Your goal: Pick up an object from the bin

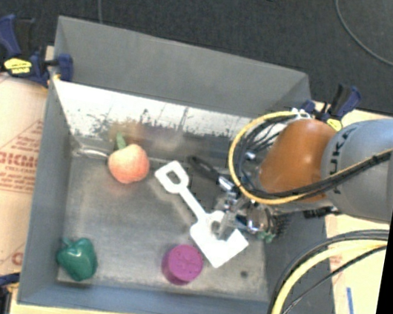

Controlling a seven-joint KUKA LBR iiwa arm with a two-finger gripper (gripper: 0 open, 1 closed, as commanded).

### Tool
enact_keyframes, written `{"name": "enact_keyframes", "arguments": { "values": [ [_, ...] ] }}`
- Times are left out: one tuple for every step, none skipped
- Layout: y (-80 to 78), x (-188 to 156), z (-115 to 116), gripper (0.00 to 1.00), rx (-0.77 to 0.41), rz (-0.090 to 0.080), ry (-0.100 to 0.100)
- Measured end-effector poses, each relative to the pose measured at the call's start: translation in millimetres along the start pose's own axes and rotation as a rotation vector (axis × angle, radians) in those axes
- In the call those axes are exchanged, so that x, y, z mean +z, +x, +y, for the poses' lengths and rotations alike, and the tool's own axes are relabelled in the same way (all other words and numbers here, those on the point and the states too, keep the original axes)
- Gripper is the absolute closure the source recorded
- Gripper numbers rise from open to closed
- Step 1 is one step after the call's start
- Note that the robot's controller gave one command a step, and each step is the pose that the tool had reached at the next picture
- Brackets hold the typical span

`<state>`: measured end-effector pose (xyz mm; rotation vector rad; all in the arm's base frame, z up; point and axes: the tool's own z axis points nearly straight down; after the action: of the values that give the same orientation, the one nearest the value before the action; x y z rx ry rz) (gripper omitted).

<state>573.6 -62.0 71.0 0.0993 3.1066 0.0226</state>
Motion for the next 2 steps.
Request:
{"name": "enact_keyframes", "arguments": {
  "values": [
    [-29.5,-18.2,-25.5,1.00,-0.307,0.003,-0.026],
    [-16.9,-10.1,-15.2,1.00,-0.298,0.000,-0.008]
  ]
}}
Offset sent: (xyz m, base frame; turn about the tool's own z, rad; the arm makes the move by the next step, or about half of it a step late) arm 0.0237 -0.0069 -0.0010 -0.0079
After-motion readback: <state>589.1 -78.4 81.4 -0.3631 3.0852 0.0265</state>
